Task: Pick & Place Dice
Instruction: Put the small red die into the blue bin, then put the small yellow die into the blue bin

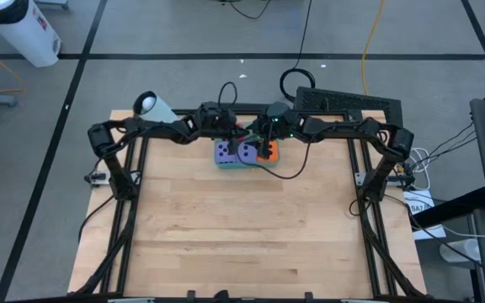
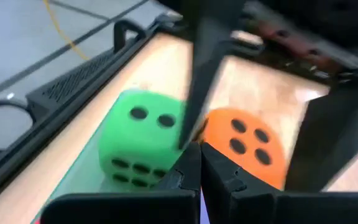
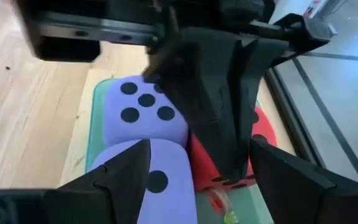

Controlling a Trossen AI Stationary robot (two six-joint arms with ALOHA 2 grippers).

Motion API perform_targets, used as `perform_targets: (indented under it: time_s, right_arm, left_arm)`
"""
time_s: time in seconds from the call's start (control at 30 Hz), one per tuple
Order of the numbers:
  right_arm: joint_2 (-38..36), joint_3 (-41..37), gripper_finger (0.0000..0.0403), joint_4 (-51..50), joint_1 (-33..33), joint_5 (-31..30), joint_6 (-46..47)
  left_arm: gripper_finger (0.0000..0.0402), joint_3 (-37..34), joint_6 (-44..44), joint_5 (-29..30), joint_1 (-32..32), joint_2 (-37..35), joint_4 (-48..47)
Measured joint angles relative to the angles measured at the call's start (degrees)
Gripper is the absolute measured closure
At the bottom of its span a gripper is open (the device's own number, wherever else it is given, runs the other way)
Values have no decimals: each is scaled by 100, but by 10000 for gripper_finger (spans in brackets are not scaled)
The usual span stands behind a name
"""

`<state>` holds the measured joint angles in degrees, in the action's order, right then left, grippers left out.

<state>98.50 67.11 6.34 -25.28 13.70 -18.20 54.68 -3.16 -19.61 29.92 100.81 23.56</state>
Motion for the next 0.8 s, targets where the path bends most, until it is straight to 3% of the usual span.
perform_targets:
  time_s: [0.23, 0.3, 0.4, 0.53, 0.8]
  right_arm:
    - [-42, -4, 140, -20, -13, -17, 16]
    - [-53, -4, 140, -34, -72, 40, 126]
    - [-208, -4, 140, -116, -300, 660, 369]
    - [-617, -265, 140, 23, -653, 1472, 807]
    - [-1727, -1691, 173, 1633, -517, 1508, 1327]
  left_arm:
    - [397, -4, 137, -146, 37, -166, -386]
    - [398, -4, 259, -174, -13, -477, -538]
    - [399, -149, 543, -13, -94, -1209, -934]
    - [399, -940, 771, 358, -167, -2476, -921]
    - [400, -2951, 188, 472, -172, -4574, -547]
